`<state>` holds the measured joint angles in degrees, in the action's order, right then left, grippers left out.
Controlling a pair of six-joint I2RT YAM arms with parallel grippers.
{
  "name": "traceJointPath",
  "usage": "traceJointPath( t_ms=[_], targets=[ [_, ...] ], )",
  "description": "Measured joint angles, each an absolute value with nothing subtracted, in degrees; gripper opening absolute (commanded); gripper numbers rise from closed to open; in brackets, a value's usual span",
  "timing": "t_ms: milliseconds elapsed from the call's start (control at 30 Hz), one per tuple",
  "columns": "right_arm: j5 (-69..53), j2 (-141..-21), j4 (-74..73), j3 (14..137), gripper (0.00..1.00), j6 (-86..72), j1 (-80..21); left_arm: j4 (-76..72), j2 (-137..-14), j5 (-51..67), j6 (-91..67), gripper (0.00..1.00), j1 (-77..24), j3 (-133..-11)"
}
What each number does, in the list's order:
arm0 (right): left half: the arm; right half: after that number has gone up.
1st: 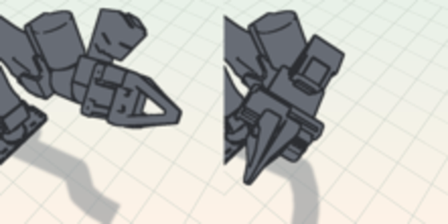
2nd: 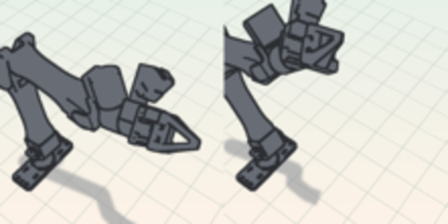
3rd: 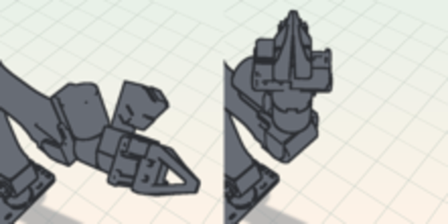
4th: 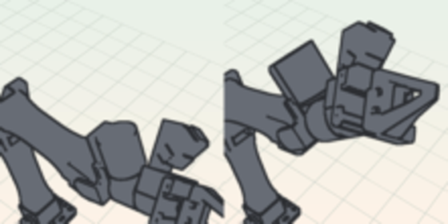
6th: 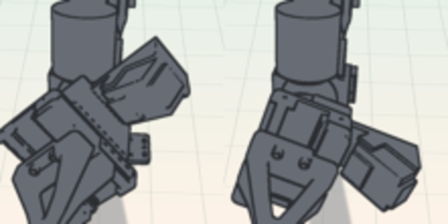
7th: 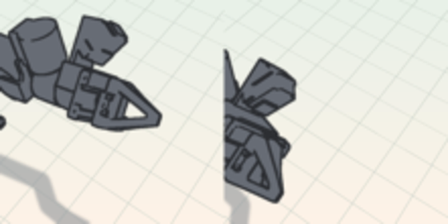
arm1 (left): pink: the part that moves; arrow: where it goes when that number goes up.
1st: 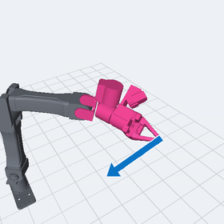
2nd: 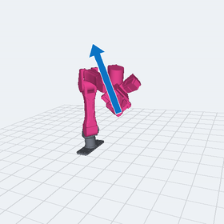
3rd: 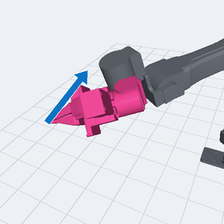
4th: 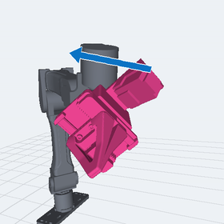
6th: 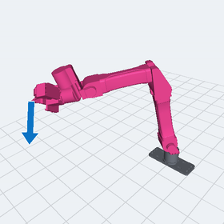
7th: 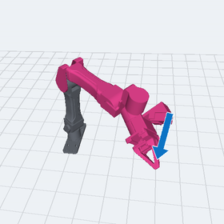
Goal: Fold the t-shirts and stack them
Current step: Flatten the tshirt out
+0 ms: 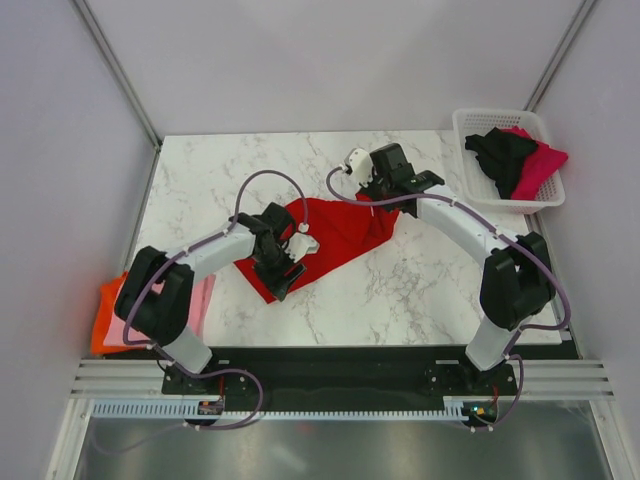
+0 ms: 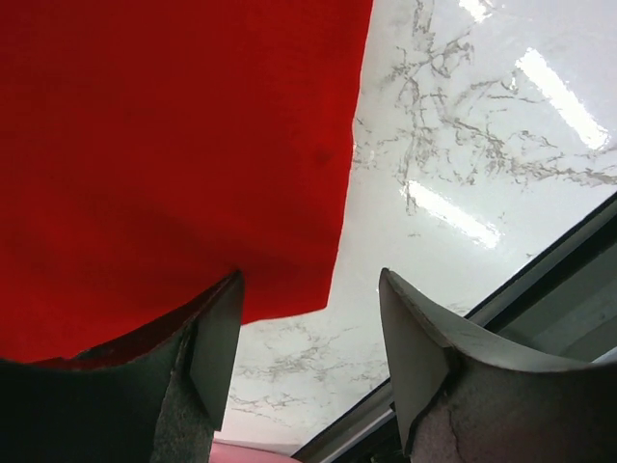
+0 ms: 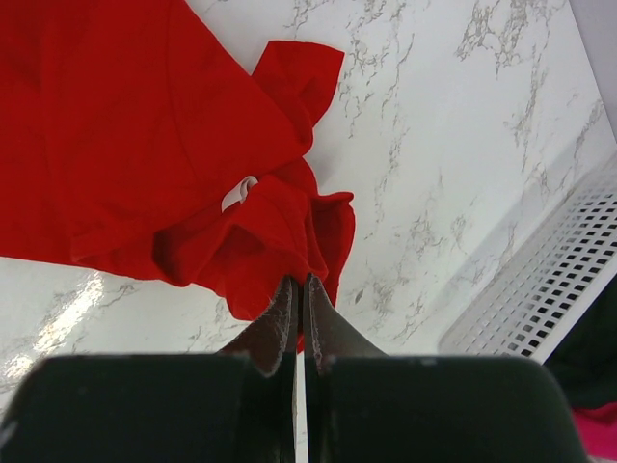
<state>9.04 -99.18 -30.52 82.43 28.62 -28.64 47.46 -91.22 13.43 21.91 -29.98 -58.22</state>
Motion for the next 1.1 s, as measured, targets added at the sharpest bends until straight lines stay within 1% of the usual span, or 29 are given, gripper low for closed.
traceJointPath(
  t_ms=[33,100,133,167,200,233,267,400,500,633,867,1000,1100],
  targets=[
    [8.9,-99.2,-30.5,82.4,0.0,28.5,-28.6,47.3,-92.0,13.4,21.9,0.64,-30.2,-58.2],
    [8.9,-99.2,-30.5,82.4,0.0,28.4,-28.3,46.3,-94.5,12.8,21.9,0.6,-30.7,-58.1],
    [8.8,-99.2,-30.5,82.4,0.0,28.3,-28.3,45.8,-95.7,12.5,21.9,0.55,-30.8,-58.1],
    [8.9,-99.2,-30.5,82.4,0.0,28.3,-28.2,45.4,-97.0,12.1,21.9,0.47,-30.9,-58.2],
    [8.8,-99.2,-30.5,82.4,0.0,28.3,-28.1,45.6,-97.5,11.9,21.8,0.34,-31.0,-58.7],
    [8.8,-99.2,-30.5,82.4,0.0,28.2,-28.1,45.2,-97.6,11.8,21.6,0.06,-31.0,-58.8],
    [8.8,-99.2,-30.5,82.4,0.0,28.2,-28.0,44.9,-98.0,11.5,21.5,0.02,-31.0,-59.0],
    [8.8,-99.2,-30.6,82.4,0.0,28.0,-27.7,44.9,-98.2,11.0,22.0,0.02,-31.0,-59.5],
    [8.4,-97.8,-31.2,82.4,0.0,27.2,-27.1,45.7,-95.2,8.9,22.6,0.02,-31.1,-59.6],
    [6.3,-91.8,-32.0,82.4,0.0,25.1,-24.8,48.1,-85.5,4.8,26.4,0.02,-30.6,-63.1],
    [-0.6,-75.4,-34.7,82.9,0.0,23.4,-22.9,47.4,-65.1,0.7,35.0,0.02,-29.2,-72.7],
    [-2.1,-67.4,-35.6,84.3,0.0,22.2,-23.2,46.5,-57.6,-0.7,38.6,0.02,-29.2,-73.6],
    [-1.2,-64.7,-34.9,84.1,0.0,20.8,-23.2,41.2,-54.5,-3.0,41.6,0.02,-29.2,-70.9]
  ],
)
